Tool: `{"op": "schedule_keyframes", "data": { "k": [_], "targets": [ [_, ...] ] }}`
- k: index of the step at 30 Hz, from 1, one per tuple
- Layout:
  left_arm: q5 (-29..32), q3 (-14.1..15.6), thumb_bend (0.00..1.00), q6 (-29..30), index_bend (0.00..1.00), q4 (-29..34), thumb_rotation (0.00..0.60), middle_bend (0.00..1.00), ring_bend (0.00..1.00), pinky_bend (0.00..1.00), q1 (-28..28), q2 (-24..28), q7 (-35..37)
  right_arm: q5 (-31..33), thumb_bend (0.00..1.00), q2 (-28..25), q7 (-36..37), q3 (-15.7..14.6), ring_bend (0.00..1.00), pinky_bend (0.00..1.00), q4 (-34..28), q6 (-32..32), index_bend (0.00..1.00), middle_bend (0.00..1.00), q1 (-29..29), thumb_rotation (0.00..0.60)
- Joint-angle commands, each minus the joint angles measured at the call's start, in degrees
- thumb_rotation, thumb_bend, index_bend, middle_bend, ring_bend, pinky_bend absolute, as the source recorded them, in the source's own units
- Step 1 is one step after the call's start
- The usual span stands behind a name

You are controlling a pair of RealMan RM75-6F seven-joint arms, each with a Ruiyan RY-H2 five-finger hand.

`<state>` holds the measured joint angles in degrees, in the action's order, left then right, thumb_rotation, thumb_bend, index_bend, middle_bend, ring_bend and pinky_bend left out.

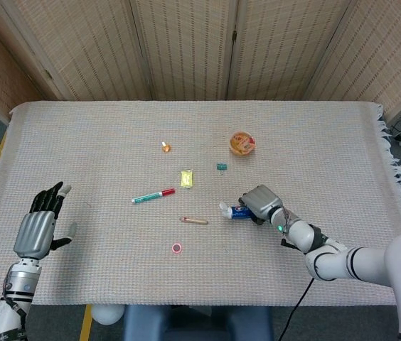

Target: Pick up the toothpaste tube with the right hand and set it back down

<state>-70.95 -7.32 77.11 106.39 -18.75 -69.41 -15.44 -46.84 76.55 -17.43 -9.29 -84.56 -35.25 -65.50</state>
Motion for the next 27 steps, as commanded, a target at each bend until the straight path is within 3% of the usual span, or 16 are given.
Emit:
{"op": "schedule_keyframes", "data": {
  "k": [1,6,9,16,20,27],
  "targets": [
    [-0.14,0.25,0.47,0.13,0.0,0.05,0.6,0.0,0.0,0.0,0.24,0.25,-0.31,1.37,0.68,-1.89,-1.55,-0.1,0.19,0.17,-2.98,-1.65,0.0,0.08,0.71,0.6],
    [-0.13,0.58,0.47,0.38,0.0,0.18,0.6,0.0,0.0,0.0,0.85,1.36,-0.56,-0.9,0.68,-6.1,-2.54,-0.01,0.15,0.15,-9.35,-9.02,0.0,0.0,4.07,0.6],
    [-1.02,0.66,0.47,1.44,0.0,0.16,0.6,0.0,0.0,0.0,1.61,2.62,-0.03,-4.87,0.68,-9.97,-2.19,0.06,0.13,0.15,-14.35,-17.84,0.0,0.01,8.79,0.6],
    [-4.99,1.66,0.47,5.08,0.0,-1.52,0.6,0.0,0.0,0.0,4.03,4.81,1.42,-15.95,0.68,-18.29,1.04,-1.67,0.18,0.15,-21.61,-34.83,0.0,0.08,20.89,0.6],
    [-6.57,2.47,0.47,6.59,0.0,-2.44,0.6,0.0,0.0,0.0,5.47,5.99,2.04,-20.52,0.68,-20.6,3.42,-2.25,0.19,0.15,-21.91,-42.77,0.01,0.11,27.81,0.6],
    [-8.89,4.11,0.47,10.3,0.0,-1.44,0.6,0.0,0.0,0.0,8.65,7.6,0.51,-26.46,0.68,-20.24,8.05,-2.51,0.22,0.15,-19.08,-54.4,0.07,0.16,39.65,0.6]
  ]
}}
